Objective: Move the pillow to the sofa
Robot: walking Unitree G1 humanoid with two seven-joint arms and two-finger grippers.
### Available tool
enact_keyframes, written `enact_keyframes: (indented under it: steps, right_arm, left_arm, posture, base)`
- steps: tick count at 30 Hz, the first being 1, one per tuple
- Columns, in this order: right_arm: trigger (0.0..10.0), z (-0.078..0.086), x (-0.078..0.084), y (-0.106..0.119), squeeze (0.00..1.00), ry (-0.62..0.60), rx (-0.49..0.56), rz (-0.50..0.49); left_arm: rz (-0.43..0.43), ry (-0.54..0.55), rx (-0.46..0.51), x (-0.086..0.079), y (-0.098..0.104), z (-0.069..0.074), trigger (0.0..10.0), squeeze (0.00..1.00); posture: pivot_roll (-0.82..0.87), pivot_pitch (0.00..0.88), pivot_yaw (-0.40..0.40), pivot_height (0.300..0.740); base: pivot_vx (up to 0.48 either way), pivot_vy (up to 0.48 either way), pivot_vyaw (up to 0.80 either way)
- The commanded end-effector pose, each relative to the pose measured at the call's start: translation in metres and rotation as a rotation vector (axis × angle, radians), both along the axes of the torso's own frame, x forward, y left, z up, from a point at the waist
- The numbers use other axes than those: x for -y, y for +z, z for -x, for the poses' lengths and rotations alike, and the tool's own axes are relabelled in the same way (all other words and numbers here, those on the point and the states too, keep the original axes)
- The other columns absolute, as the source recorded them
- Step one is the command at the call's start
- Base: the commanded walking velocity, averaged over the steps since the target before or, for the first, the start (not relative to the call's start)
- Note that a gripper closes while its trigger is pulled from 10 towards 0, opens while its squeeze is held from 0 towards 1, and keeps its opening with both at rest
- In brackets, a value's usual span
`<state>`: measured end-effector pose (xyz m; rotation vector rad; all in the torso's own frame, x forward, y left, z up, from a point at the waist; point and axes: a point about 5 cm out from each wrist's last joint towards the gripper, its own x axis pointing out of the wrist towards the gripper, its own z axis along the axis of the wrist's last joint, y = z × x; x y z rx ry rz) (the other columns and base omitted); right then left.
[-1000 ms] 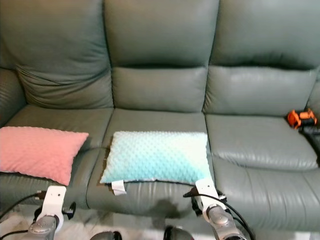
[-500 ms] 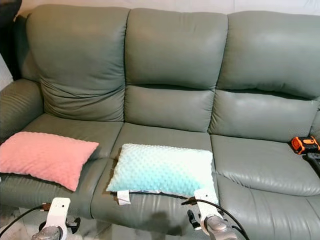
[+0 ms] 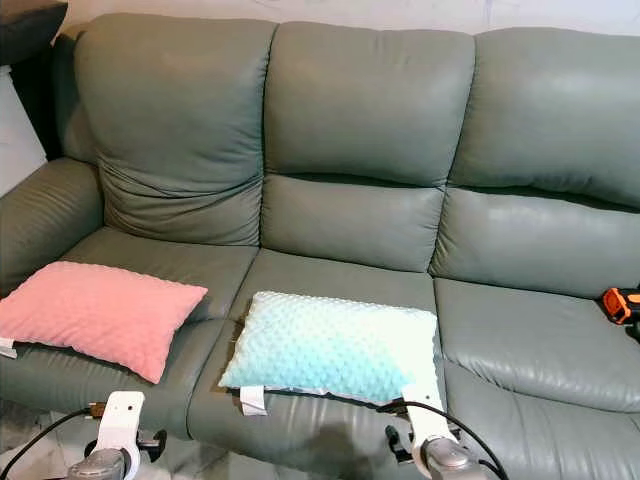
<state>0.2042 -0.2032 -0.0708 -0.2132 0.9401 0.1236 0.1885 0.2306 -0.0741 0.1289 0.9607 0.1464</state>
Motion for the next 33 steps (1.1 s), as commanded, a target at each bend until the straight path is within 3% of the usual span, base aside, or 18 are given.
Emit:
enact_keyframes:
  steps: [1,12,16,33]
  right_arm:
    - [10.0,0.003,-0.006,-0.003,0.00,0.012,-0.021,0.009]
    - [10.0,-0.003,-0.038,-0.004,0.00,0.089,-0.029,0.019]
    - [10.0,0.000,-0.025,-0.004,0.00,0.077,-0.035,0.029]
    - [10.0,-0.001,-0.024,-0.004,0.00,0.087,-0.038,0.037]
  left_arm:
    - [-0.009,0.011,-0.016,-0.003,-0.001,0.002,10.0,0.00]
    - [0.001,0.022,-0.031,-0.003,-0.003,0.005,10.0,0.00]
    - [0.007,0.028,-0.035,-0.002,-0.003,0.006,10.0,0.00]
    - [-0.001,0.028,-0.046,-0.005,-0.003,0.008,10.0,0.00]
  posture:
    - [0.05,0.000,0.004,0.740]
    - [0.05,0.000,0.005,0.740]
    - [0.05,0.000,0.005,0.740]
    - [0.04,0.000,0.012,0.740]
  base:
    - [0.000,0.000,0.00]
    - [0.000,0.000,0.00]
    - [0.000,0.000,0.00]
    - [-0.103,0.000,0.00]
